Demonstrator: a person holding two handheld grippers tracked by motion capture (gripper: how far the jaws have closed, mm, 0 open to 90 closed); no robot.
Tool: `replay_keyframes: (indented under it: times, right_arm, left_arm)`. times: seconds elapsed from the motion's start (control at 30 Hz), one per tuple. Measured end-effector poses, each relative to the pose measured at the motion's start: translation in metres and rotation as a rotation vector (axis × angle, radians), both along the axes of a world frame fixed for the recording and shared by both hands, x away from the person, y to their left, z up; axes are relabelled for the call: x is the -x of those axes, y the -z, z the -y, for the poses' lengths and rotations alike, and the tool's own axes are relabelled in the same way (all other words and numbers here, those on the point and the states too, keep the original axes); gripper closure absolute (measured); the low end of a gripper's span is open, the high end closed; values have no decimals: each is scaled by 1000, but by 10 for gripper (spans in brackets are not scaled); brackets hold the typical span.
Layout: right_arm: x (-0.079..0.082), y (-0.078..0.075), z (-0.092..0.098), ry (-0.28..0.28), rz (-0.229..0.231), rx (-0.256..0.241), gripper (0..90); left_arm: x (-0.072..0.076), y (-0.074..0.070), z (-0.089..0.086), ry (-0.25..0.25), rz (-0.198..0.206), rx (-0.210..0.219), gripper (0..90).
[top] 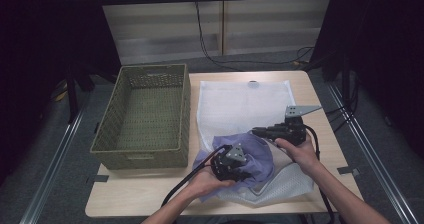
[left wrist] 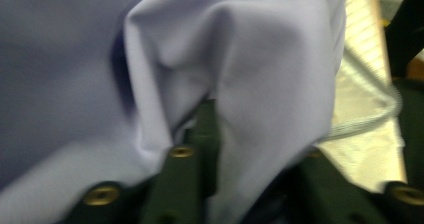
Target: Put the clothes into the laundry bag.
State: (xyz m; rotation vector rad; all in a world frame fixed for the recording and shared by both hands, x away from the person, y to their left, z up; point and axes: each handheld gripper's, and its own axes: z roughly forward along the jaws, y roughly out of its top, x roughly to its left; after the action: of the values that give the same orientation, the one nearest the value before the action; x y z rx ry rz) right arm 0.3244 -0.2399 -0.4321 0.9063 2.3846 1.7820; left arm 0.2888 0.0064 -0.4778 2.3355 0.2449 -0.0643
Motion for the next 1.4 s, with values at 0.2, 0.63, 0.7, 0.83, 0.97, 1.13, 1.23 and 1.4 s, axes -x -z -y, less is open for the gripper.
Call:
replay_keyframes:
  times: [0.2,0.63,0.7,0.83,0.97,1.13,1.23,1.4]
  right_arm:
    - [-1,3,2,8,-8,1,887]
    - [-2,3,2,16,-13,0,886]
    - [-1,2,2,15,-13,0,886]
    - [-1,3,2,15,-14,-2,887]
    - [0,2,3,10,-10,-4,886]
    - [-1,2,4,11,-9,-1,886]
    - [-1,3,2,7,-13,1,886]
    - [-1,3,0,2,-10,9,887]
  left_arm:
    - [7,-22,-24,-52,2,79,507]
    - [-2,-34,-75,-248,51,164,450]
    - [-4,-31,-69,-244,97,120,453]
    - [-12,-24,-58,-261,90,85,398]
    - [-14,-9,-51,-285,73,58,310]
    - [-13,5,-48,-284,72,-5,326]
    - [-10,9,-45,-281,84,-10,509]
    - [-14,6,-49,-240,81,-17,786]
